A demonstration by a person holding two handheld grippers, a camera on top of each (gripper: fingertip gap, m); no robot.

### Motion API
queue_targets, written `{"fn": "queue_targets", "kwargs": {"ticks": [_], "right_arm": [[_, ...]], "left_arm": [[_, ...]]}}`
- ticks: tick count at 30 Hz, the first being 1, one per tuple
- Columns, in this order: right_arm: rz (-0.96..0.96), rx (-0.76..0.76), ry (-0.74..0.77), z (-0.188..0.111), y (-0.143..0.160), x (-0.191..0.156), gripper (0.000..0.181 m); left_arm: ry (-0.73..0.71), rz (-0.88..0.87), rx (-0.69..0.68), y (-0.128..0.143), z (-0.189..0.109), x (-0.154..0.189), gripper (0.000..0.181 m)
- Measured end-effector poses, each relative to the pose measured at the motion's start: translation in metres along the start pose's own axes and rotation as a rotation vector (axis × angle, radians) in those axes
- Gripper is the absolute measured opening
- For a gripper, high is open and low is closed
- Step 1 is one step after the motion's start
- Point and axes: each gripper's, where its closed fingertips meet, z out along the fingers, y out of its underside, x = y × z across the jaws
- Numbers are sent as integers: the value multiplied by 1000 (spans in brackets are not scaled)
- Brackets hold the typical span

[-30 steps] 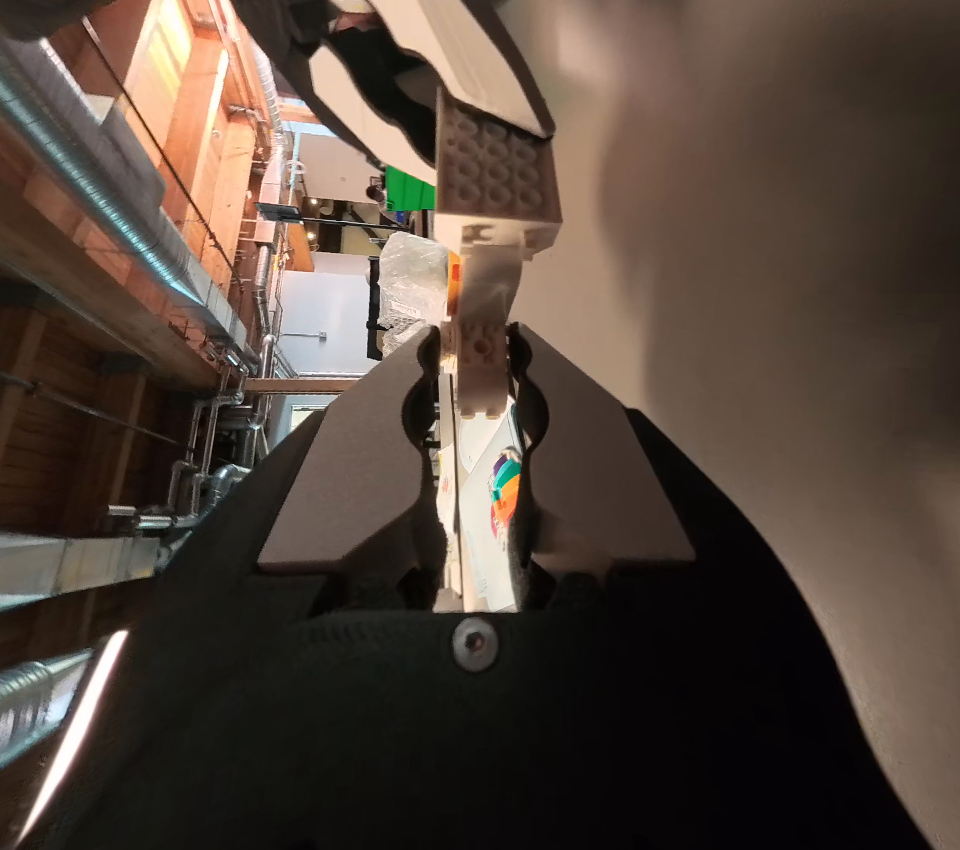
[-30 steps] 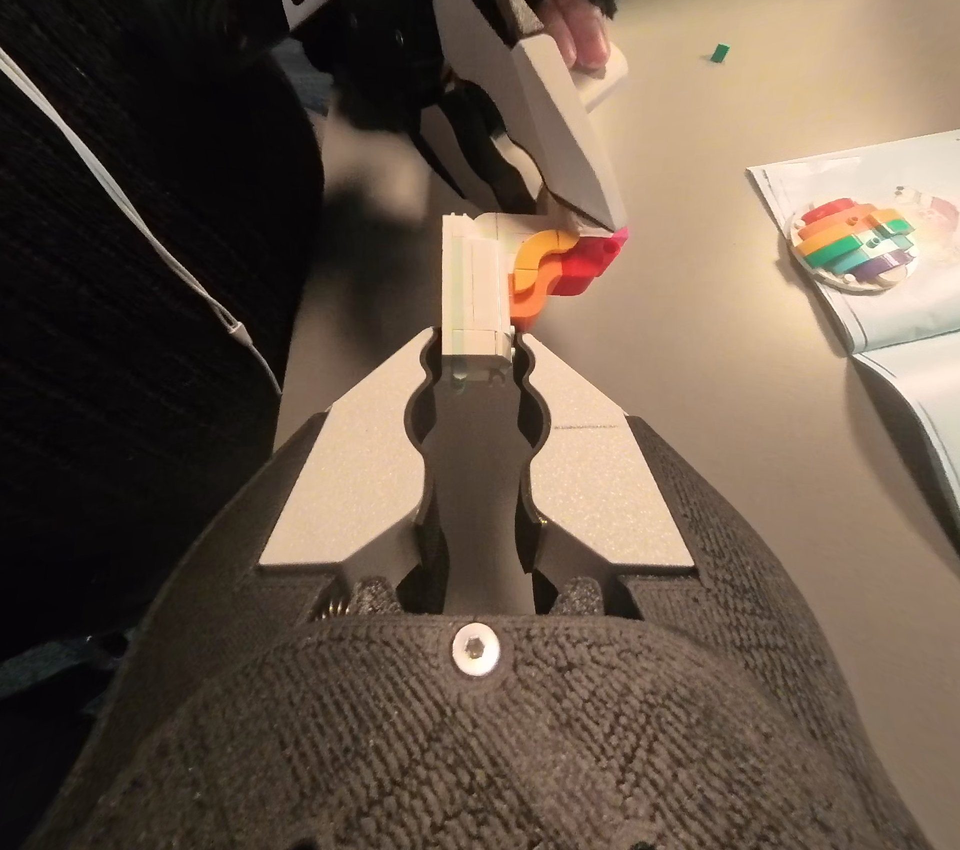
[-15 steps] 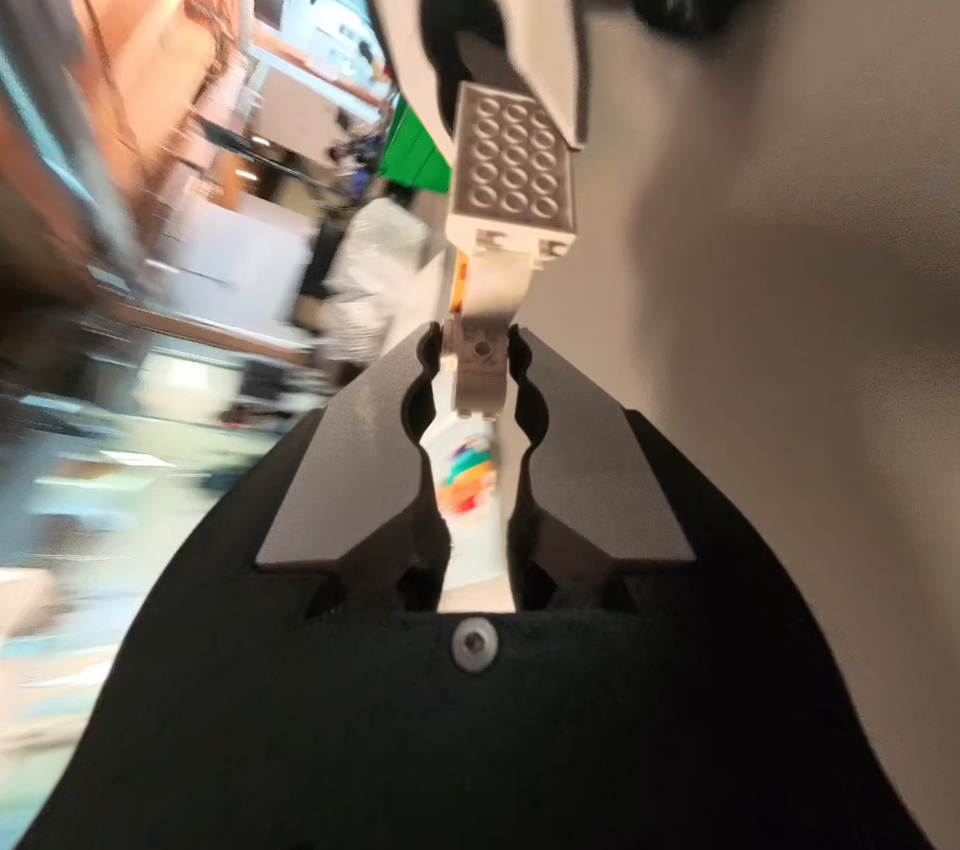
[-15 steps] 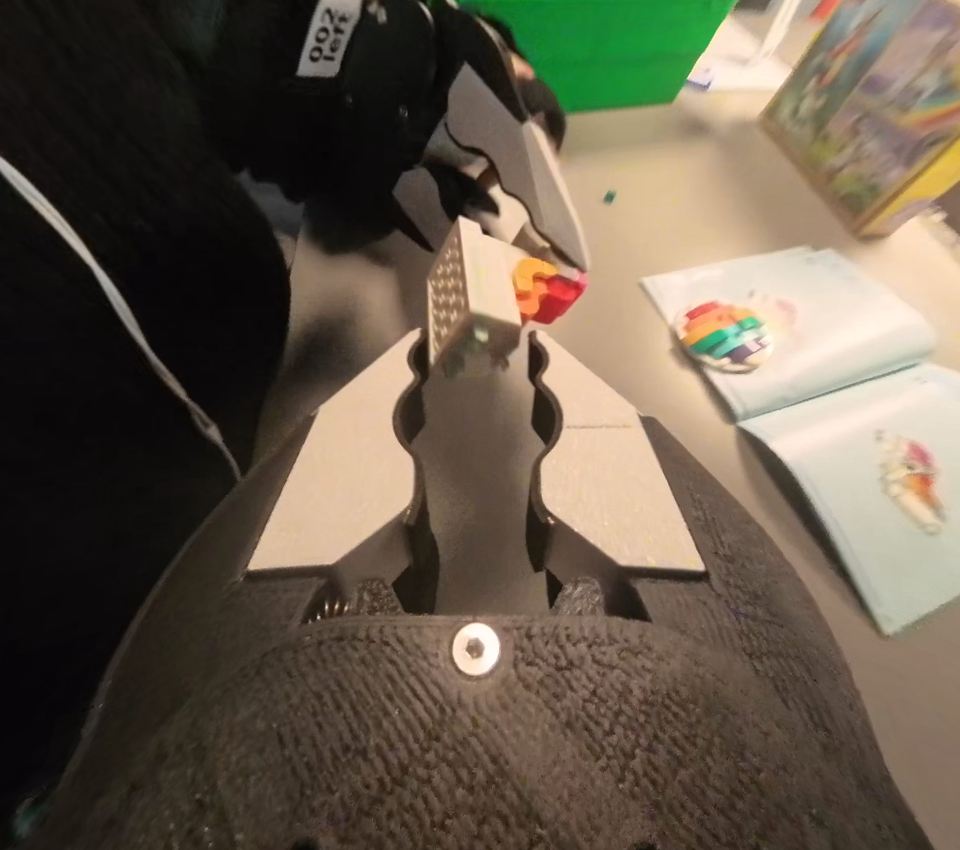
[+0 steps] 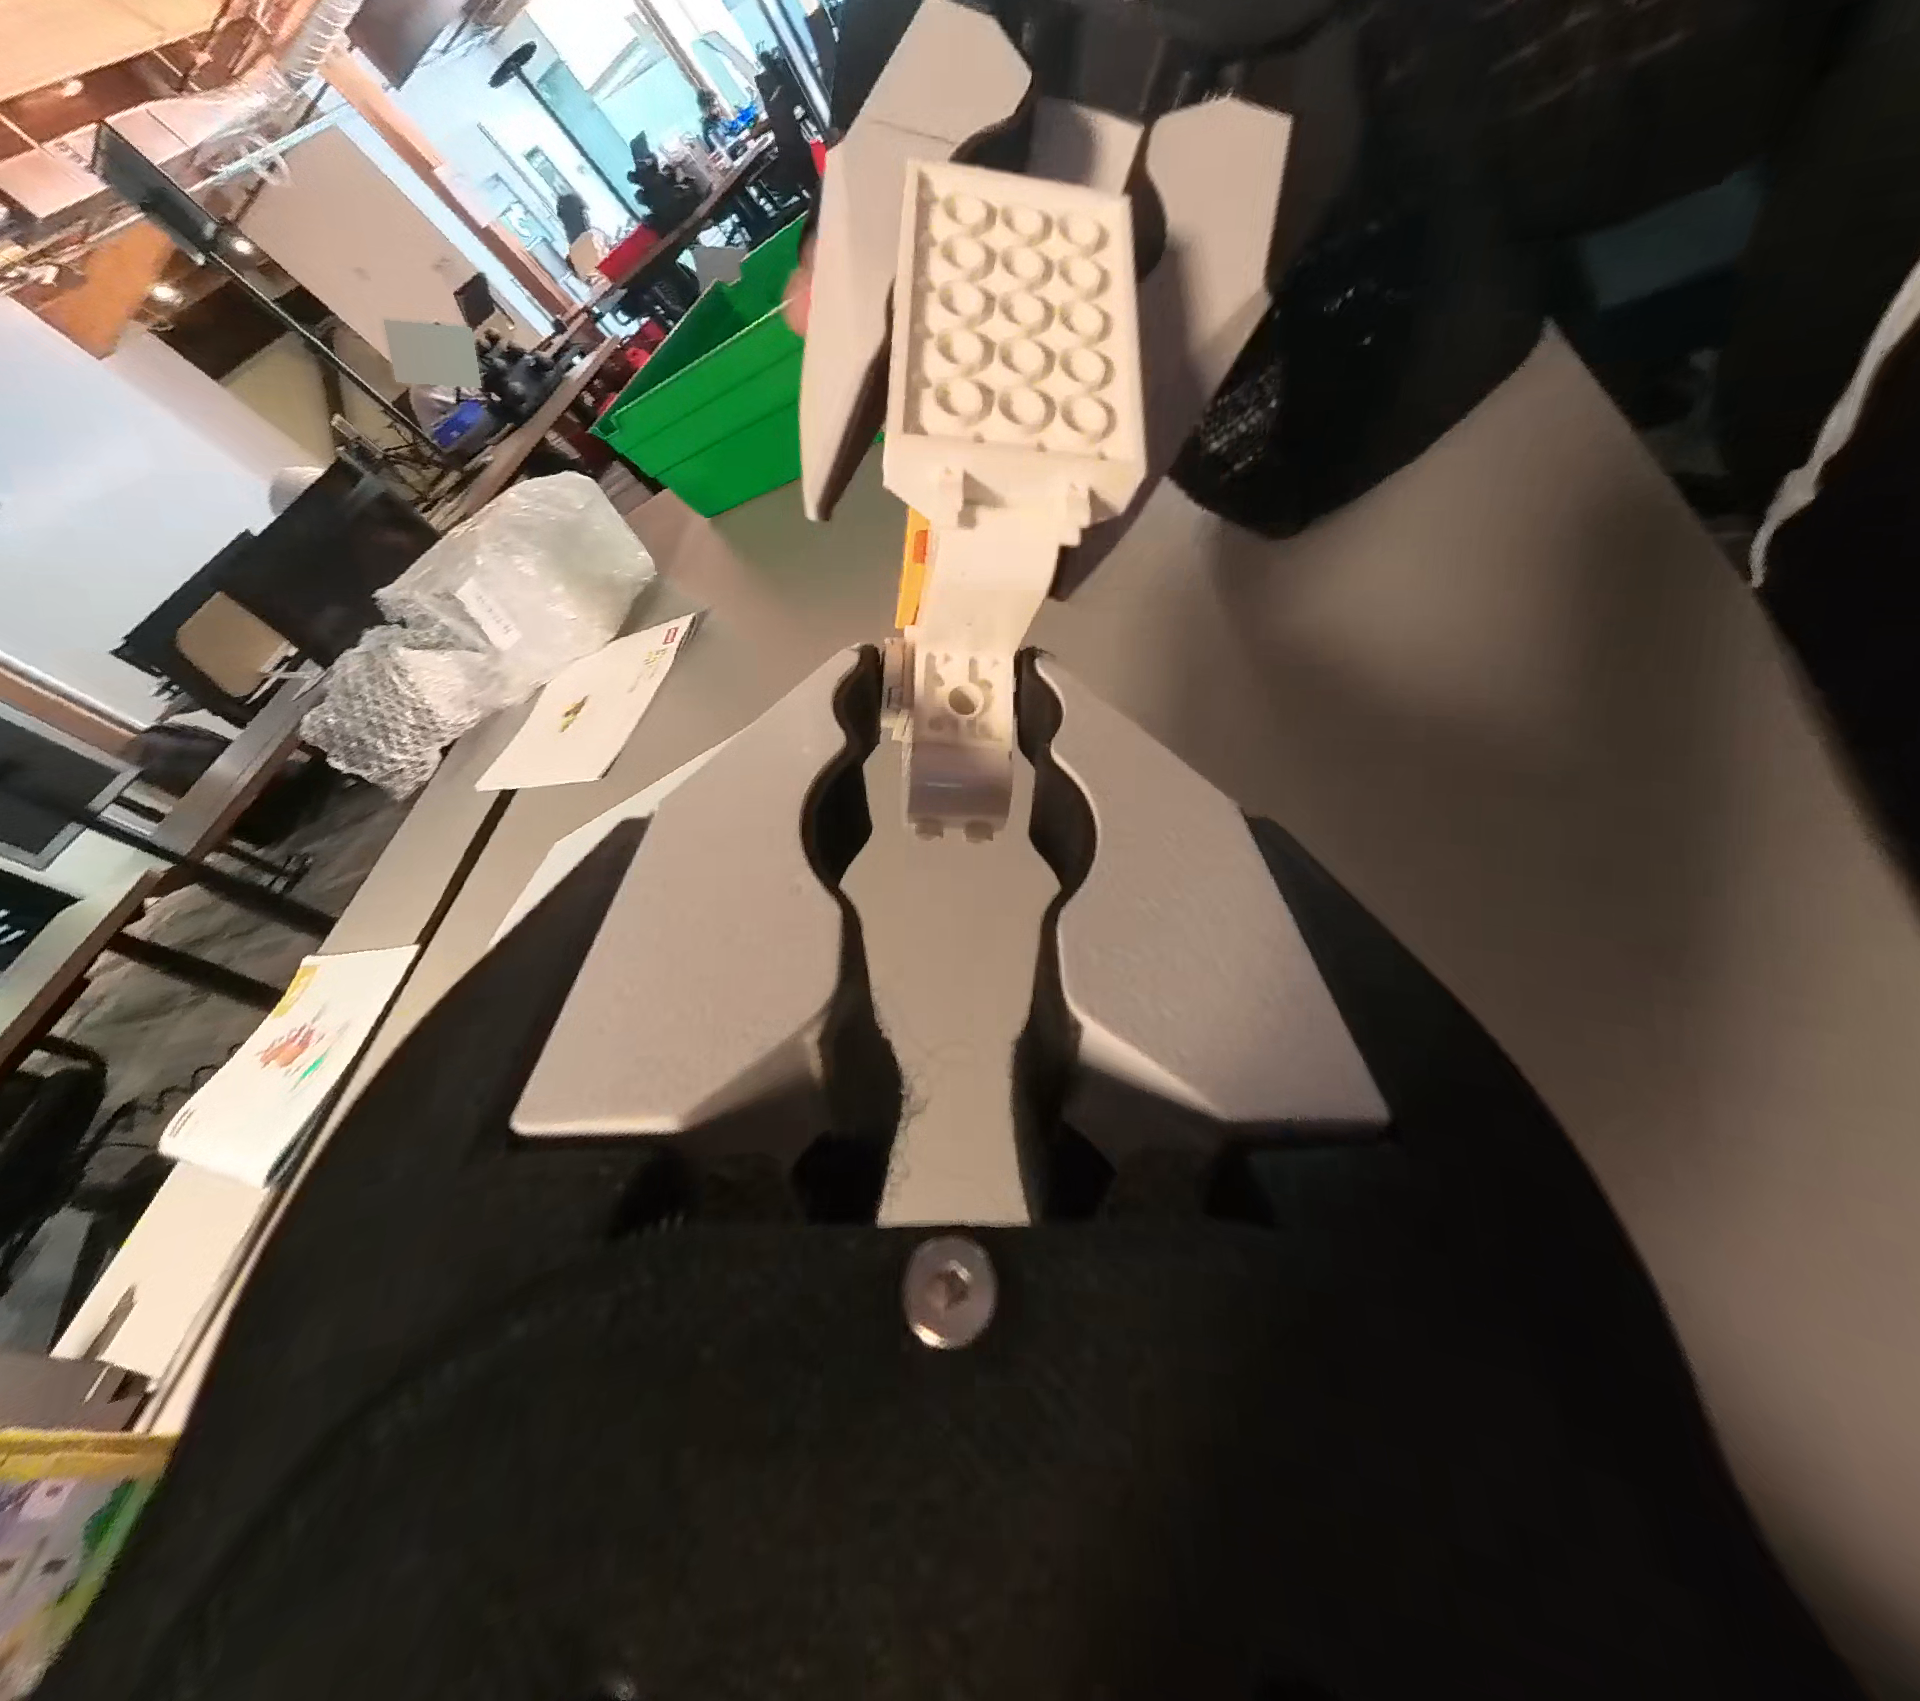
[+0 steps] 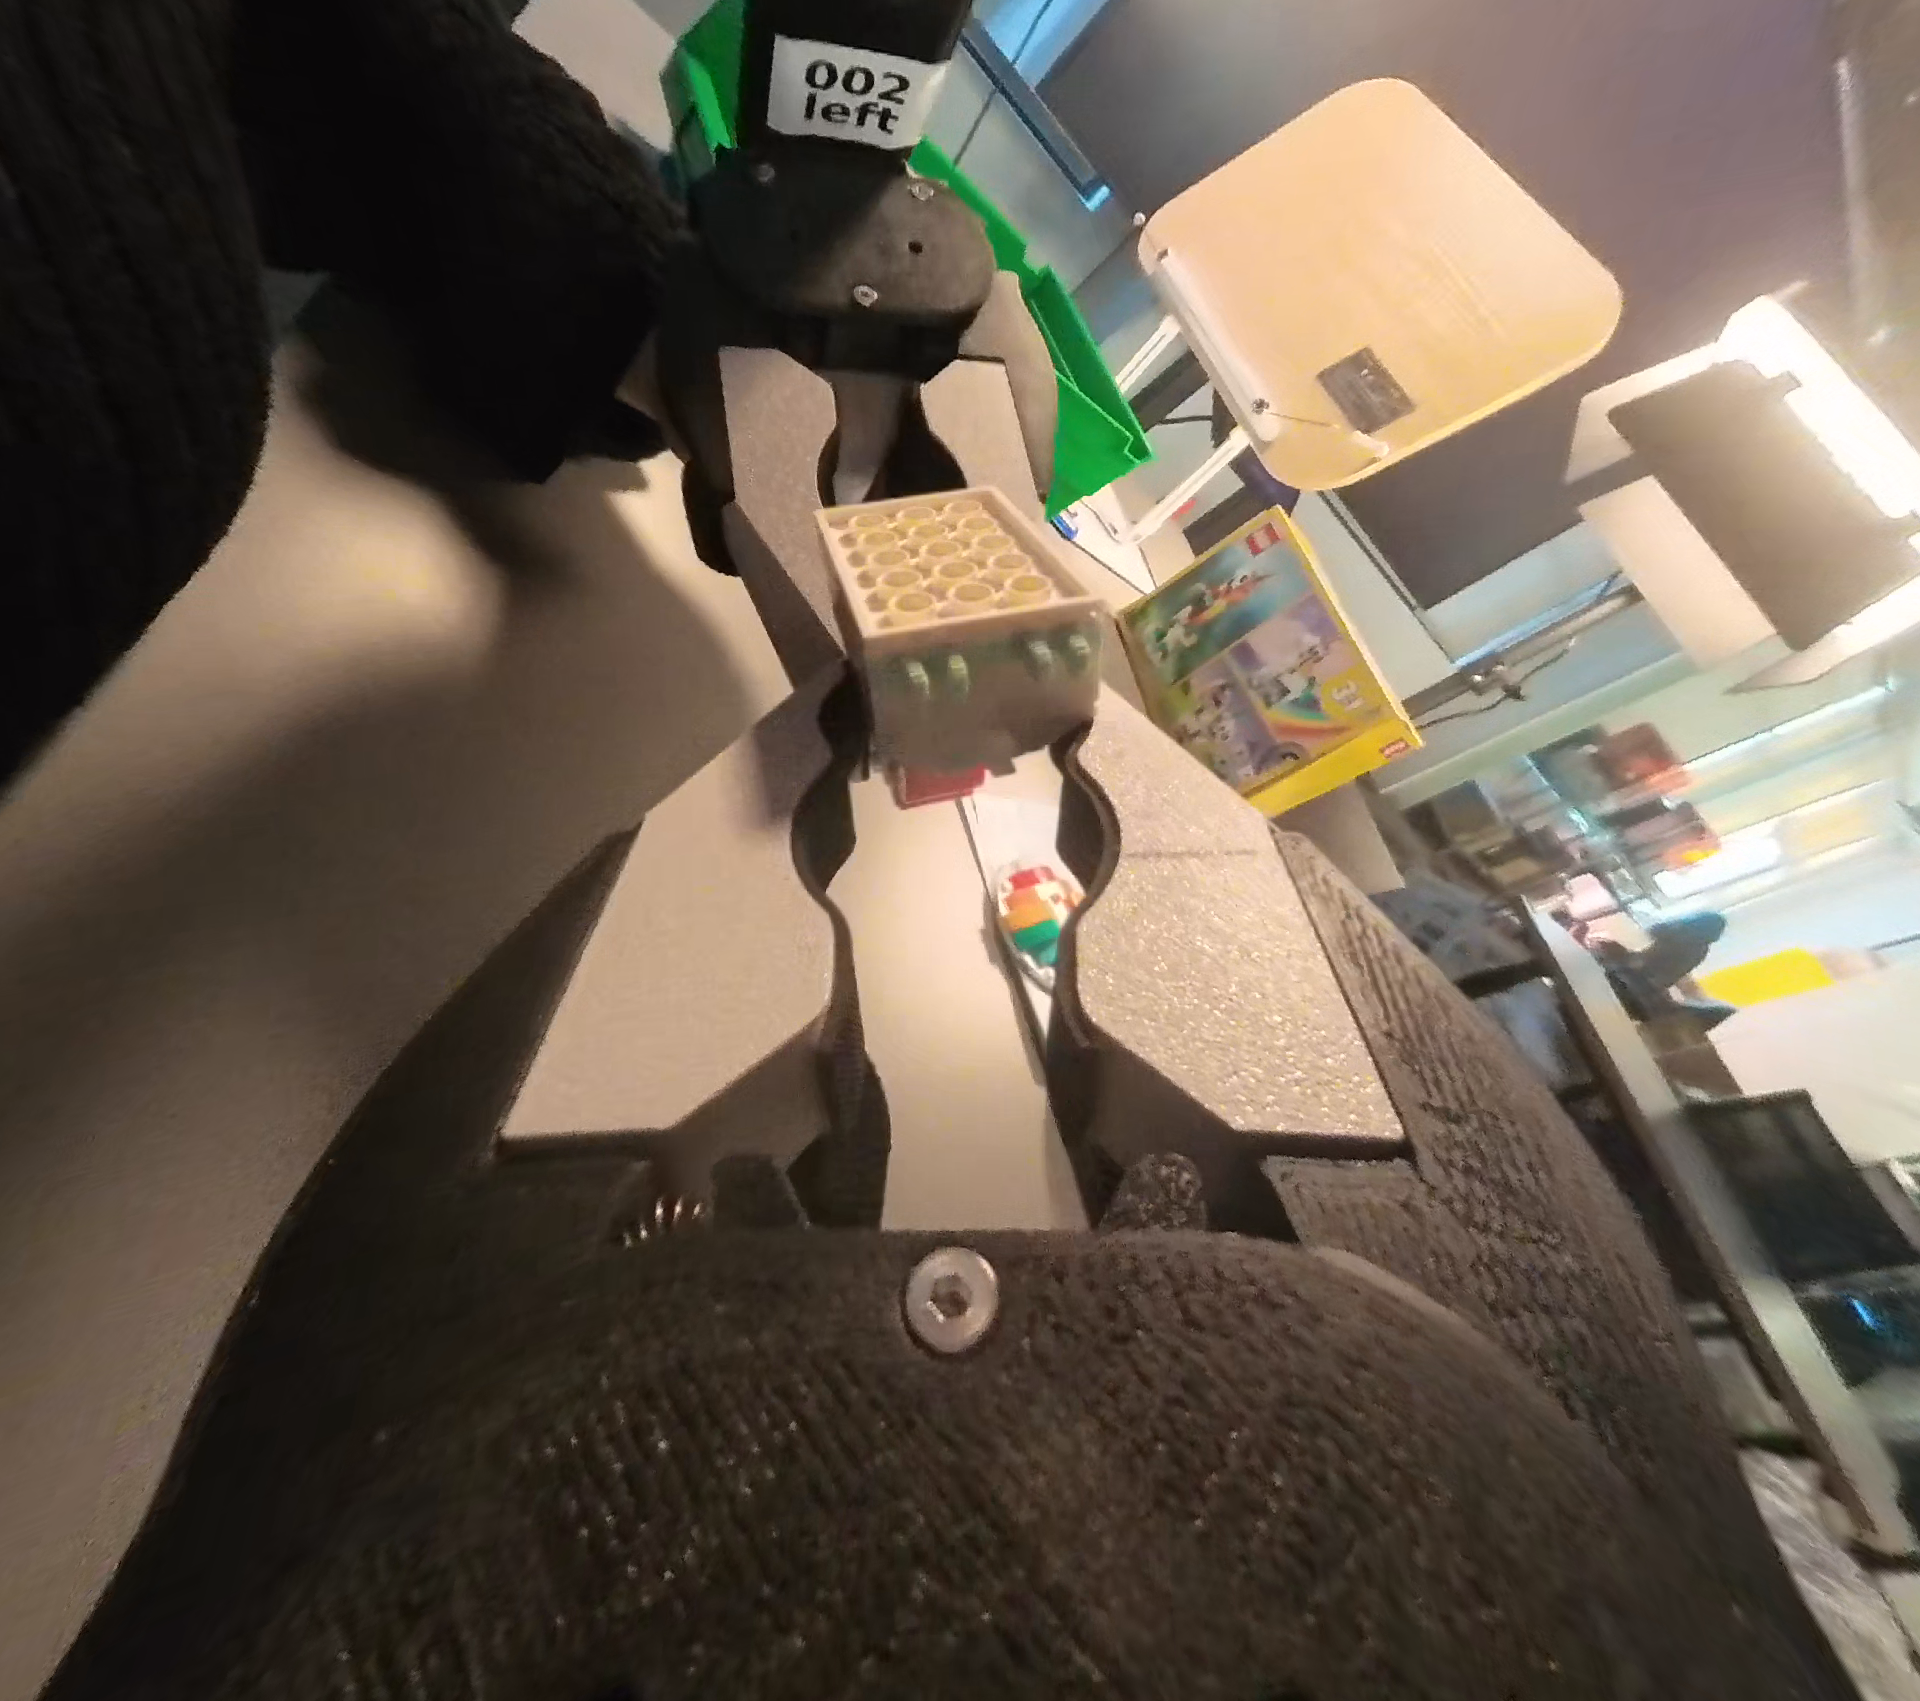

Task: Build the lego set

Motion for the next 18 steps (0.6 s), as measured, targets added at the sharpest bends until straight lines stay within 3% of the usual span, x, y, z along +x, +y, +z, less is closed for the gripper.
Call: {"fn": "queue_targets", "kwargs": {"ticks": [2, 12, 15, 18], "right_arm": [[41, 6, -21, 0, 2, -2, 23], [226, 55, -80, 1, 9, -8, 20], [126, 59, -59, 1, 12, -9, 21], [-30, 11, -4, 5, 28, -12, 26]], "left_arm": [[-1, 2, 5, 0, 0, -1, 25], [-40, 128, -75, 6, 2, 2, 23], [-29, 91, -57, 8, 3, 2, 24], [-65, 142, -127, 22, 6, -3, 25]]}}
